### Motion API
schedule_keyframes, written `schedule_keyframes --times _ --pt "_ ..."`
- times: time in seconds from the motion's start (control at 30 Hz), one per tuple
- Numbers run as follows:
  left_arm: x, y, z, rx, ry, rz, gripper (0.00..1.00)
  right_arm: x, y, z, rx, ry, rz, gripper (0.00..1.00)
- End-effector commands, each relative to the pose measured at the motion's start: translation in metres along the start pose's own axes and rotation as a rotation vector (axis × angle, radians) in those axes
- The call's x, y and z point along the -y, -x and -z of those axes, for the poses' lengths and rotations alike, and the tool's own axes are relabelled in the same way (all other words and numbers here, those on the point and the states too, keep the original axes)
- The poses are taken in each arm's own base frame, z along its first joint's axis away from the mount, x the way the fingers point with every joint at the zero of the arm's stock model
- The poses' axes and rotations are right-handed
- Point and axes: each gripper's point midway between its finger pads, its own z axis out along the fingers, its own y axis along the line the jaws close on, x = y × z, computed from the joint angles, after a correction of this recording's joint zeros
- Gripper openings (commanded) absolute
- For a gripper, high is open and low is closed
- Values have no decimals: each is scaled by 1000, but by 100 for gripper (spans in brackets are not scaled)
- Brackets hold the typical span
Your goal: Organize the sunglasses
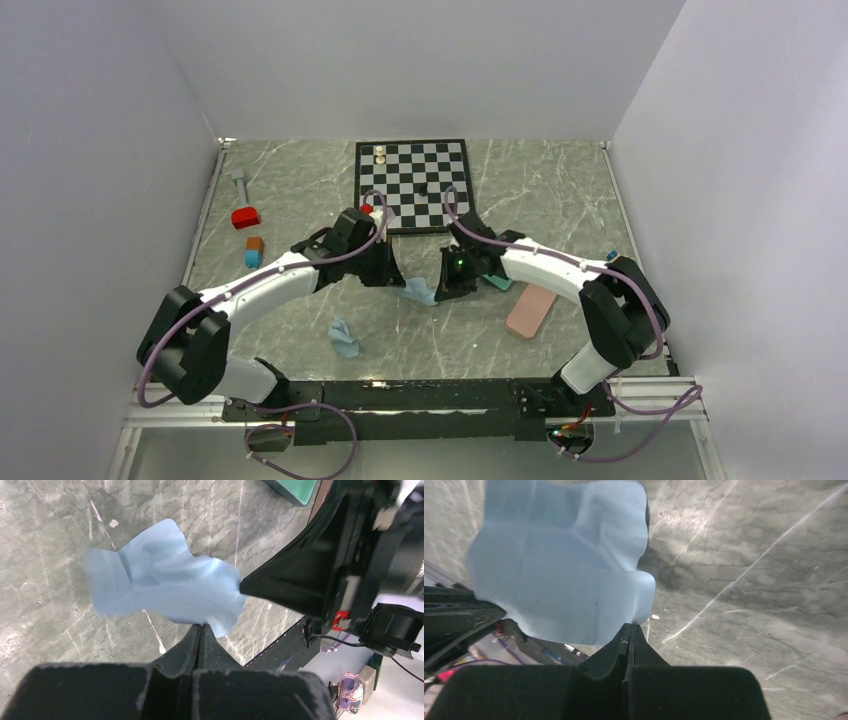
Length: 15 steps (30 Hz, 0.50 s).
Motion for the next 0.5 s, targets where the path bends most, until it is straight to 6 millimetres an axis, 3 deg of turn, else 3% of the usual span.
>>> schedule_keyframes --times 0.0,0.23,0.37,0.47 --pt "9 22 6 43 24 -15 0 -5 12 21 -79 129 -94 0" --pt "29 53 -10 72 -32 -9 0 -2 50 22 8 135 -108 0" --pt "29 66 -7 94 -17 -12 0 7 75 36 113 64 -87 0" --pt "35 72 2 125 -27 -23 0 2 88 53 176 60 -47 0"
